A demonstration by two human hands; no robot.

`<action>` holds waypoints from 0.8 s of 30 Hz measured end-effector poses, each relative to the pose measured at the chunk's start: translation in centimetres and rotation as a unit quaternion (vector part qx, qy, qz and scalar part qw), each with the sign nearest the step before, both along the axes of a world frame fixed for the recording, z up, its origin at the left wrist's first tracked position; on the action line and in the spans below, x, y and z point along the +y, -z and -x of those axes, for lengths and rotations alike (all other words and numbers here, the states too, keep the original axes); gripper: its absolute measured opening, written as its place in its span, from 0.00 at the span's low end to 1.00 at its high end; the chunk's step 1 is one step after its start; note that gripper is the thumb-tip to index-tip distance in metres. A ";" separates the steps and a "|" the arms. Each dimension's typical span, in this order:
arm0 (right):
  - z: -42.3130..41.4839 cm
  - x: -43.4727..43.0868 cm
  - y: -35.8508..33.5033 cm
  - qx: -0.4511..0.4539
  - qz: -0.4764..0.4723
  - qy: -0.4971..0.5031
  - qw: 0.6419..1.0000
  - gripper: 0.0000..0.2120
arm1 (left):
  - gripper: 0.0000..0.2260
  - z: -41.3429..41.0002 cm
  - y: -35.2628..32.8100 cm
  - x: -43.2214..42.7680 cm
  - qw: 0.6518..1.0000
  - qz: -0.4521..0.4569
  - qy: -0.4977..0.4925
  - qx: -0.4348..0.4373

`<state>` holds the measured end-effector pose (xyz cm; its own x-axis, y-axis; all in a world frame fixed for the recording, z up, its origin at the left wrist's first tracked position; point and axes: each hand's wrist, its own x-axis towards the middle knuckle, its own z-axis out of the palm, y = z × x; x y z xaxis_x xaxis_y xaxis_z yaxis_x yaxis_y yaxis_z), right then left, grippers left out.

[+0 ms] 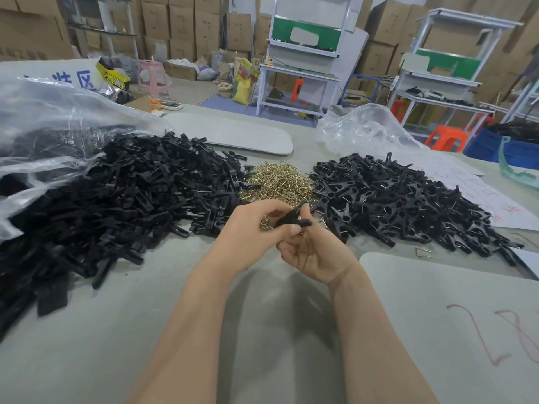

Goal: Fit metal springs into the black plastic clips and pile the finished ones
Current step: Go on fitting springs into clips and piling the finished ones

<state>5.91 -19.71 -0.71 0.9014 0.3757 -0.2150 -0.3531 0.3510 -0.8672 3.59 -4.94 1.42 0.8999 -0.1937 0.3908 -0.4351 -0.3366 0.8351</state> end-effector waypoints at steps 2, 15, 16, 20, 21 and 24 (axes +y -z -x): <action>-0.1 -0.5 -0.5 -0.005 0.077 0.015 0.997 0.29 | 0.07 -0.6 0.7 0.1 0.998 -0.032 -0.044 0.012; -0.3 -0.6 -1.0 -0.232 0.527 0.336 0.745 0.36 | 0.09 -2.4 0.9 2.2 0.857 0.374 -0.345 0.079; -0.1 0.1 -0.9 -0.252 0.557 0.283 0.739 0.32 | 0.09 -2.5 0.9 2.4 0.822 0.441 -0.343 0.111; 0.4 4.0 -1.0 -0.290 0.561 0.015 0.775 0.25 | 0.09 -2.6 1.1 2.7 0.770 0.517 -0.348 0.137; 0.4 4.8 -1.0 -0.288 0.588 -0.046 0.755 0.28 | 0.09 -2.6 1.1 2.6 0.769 0.517 -0.353 0.131; 0.2 6.5 -0.6 -0.298 0.651 -0.084 0.694 0.26 | 0.10 -2.7 1.1 2.5 0.770 0.509 -0.366 0.119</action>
<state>5.69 -13.22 -0.14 0.9431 0.3230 -0.0792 0.2621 -0.8685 -0.4207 6.29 -2.40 0.30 0.6913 0.6977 -0.1879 -0.2344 0.4626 0.8550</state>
